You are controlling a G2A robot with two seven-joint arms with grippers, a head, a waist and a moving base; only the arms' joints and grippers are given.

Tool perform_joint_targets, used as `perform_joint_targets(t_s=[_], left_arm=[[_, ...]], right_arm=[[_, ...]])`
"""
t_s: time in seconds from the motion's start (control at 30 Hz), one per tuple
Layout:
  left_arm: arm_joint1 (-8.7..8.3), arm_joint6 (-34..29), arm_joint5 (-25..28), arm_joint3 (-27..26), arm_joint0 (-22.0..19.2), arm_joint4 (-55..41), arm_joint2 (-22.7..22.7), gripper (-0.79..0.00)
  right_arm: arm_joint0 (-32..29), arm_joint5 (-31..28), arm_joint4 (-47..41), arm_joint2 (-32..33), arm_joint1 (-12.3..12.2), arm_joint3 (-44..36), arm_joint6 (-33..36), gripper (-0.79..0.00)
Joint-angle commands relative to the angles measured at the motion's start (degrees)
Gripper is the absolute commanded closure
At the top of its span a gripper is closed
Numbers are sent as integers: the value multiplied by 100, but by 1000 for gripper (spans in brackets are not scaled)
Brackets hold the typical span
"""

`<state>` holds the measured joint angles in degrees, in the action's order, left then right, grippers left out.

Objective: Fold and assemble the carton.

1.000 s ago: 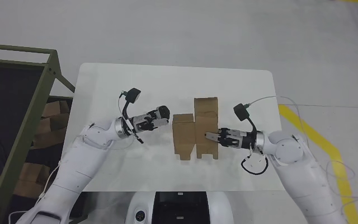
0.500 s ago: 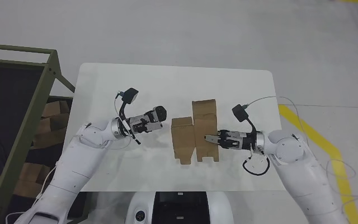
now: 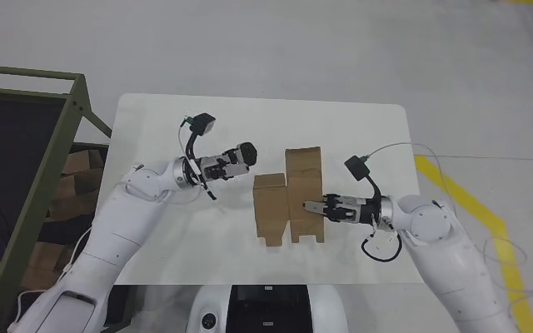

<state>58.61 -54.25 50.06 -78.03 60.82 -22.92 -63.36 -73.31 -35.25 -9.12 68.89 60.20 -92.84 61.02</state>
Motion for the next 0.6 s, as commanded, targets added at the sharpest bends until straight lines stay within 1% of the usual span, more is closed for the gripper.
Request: perform_joint_targets(t_s=[0.0, 0.1, 0.57], left_arm=[[0, 106, 105, 26, -131, 115, 180, -785], [-12, 246, 244, 96, -258, 159, 390, -785], [-12, 246, 244, 96, -258, 159, 390, -785]], right_arm=[[43, -28, -104, -43, -5, 25, 117, 0], [98, -74, -238, -80, -15, 82, 233, 0], [147, -87, -309, -123, -43, 130, 268, 0]])
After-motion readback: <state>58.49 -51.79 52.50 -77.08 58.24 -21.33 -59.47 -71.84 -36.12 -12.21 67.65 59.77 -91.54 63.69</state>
